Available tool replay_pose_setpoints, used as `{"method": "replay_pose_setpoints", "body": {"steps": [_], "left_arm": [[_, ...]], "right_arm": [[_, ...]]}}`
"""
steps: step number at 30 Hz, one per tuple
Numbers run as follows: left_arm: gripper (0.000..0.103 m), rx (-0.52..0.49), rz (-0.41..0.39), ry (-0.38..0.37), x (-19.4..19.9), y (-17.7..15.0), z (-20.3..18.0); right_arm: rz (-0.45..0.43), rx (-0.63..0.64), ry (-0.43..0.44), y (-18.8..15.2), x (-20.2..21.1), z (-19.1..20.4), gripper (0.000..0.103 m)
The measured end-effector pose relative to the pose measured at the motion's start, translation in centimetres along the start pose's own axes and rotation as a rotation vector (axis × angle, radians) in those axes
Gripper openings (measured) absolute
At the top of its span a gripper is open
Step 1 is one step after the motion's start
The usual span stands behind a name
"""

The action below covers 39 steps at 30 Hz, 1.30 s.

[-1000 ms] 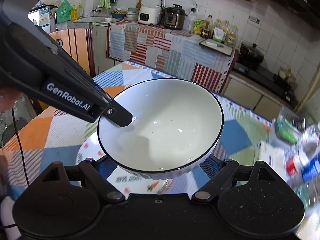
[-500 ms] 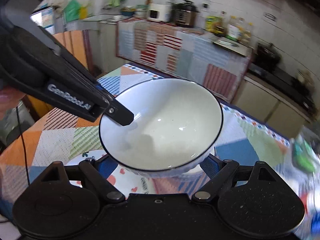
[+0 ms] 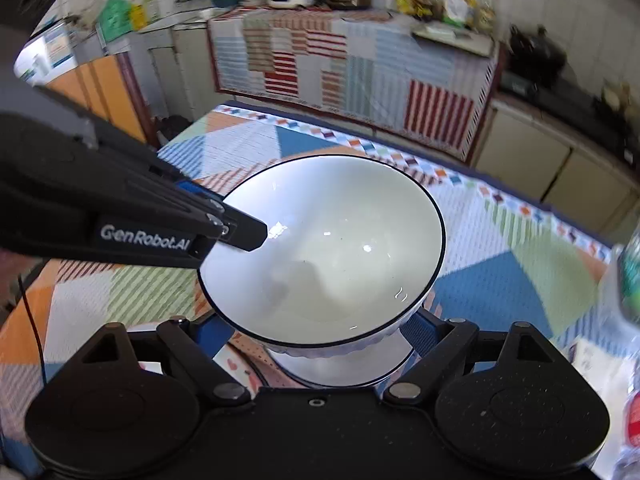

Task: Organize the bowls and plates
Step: 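Carry the third bowl onto the two stacked bowls, open the left gripper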

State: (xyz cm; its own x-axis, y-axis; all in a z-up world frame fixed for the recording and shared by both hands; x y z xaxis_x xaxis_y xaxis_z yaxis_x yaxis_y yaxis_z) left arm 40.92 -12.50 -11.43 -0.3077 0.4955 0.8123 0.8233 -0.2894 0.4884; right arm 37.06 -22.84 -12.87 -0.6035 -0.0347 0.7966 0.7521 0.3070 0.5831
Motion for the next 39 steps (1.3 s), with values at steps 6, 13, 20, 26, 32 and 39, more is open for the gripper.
{"method": "replay_pose_setpoints", "body": {"steps": [6, 13, 20, 26, 32, 39], "left_arm": [[0.012, 0.037, 0.098, 0.016, -2.4, -0.4, 0.5], [0.012, 0.005, 0.085, 0.036, -3.5, -0.8, 0.5], [0.014, -0.071, 0.038, 0.052, -3.4, -1.4, -0.6], [0.017, -0.046, 0.012, -0.009, -1.0, -1.6, -0.5], [0.020, -0.041, 0.001, -0.044, 2.1, -2.3, -0.4], [0.030, -0.034, 0.021, -0.065, 4.6, -3.9, -0.5]], "right_arm": [[0.080, 0.004, -0.003, -1.1, -1.9, 0.3, 0.091], [0.087, 0.026, -0.032, -1.3, -2.2, 0.0, 0.093], [0.077, 0.009, -0.060, -2.1, -2.0, -0.3, 0.096], [0.003, -0.080, -0.074, -3.1, 0.0, -0.9, 0.096], [-0.037, -0.162, -0.067, -4.7, 2.7, -1.8, 0.096], [-0.072, -0.216, -0.066, -6.2, 6.1, -2.3, 0.096]]}}
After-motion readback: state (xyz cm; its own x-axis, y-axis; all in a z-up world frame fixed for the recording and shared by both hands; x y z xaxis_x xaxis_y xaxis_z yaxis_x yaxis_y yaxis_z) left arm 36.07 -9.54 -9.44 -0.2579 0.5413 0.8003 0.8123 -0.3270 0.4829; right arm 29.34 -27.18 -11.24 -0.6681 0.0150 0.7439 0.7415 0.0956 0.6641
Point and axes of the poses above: each gripper's, at about its wrist camera, not at the fingertips, and x roughly against the way its jaws point, z to its left, y to its top, the point moved 6 cm from there along -x, roughly the way its jaws point, and after that the axes turned 15 degrees about -y, right-handed, at the moved point
